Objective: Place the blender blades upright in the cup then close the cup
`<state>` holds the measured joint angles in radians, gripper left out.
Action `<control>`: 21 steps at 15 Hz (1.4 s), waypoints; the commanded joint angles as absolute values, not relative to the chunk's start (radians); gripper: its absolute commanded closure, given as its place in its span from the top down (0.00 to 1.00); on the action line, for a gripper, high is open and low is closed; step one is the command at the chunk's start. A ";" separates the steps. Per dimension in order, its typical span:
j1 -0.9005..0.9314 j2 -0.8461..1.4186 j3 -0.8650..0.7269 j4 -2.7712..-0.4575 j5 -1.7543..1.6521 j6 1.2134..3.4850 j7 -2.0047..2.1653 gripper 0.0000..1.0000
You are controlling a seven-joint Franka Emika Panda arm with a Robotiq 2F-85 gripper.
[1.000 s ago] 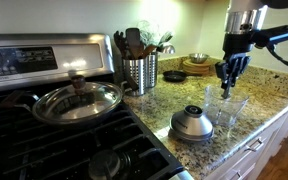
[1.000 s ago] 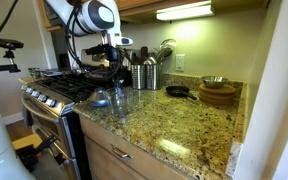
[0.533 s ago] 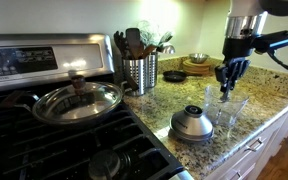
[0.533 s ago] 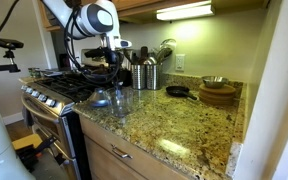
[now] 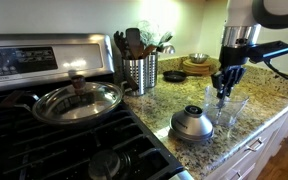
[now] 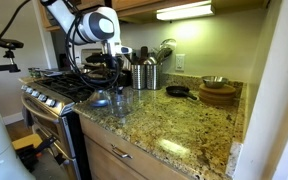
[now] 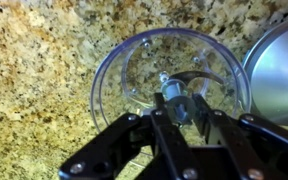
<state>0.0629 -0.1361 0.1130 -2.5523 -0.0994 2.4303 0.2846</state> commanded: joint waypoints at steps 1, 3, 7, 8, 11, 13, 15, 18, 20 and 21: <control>0.064 -0.113 0.111 -2.575 -0.083 2.490 0.288 0.14; 0.064 -0.102 0.110 -2.577 -0.088 2.501 0.292 0.14; 0.065 -0.116 0.110 -2.583 -0.101 2.501 0.296 0.14; 0.064 -0.115 0.110 -2.583 -0.104 2.503 0.298 0.14; 0.061 -0.095 0.109 -2.581 -0.107 2.512 0.300 0.13; 0.060 -0.081 0.107 -2.585 -0.108 2.521 0.298 0.14; 0.060 -0.079 0.107 -2.586 -0.109 2.528 0.296 0.56; 0.061 -0.100 0.108 -2.590 -0.109 2.512 0.296 0.68; 0.063 -0.122 0.109 -2.593 -0.113 2.501 0.296 0.81; 0.064 -0.131 0.111 -2.595 -0.118 2.500 0.299 0.87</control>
<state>0.0621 -0.0844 0.1111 -2.5653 -0.1014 2.4858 0.2846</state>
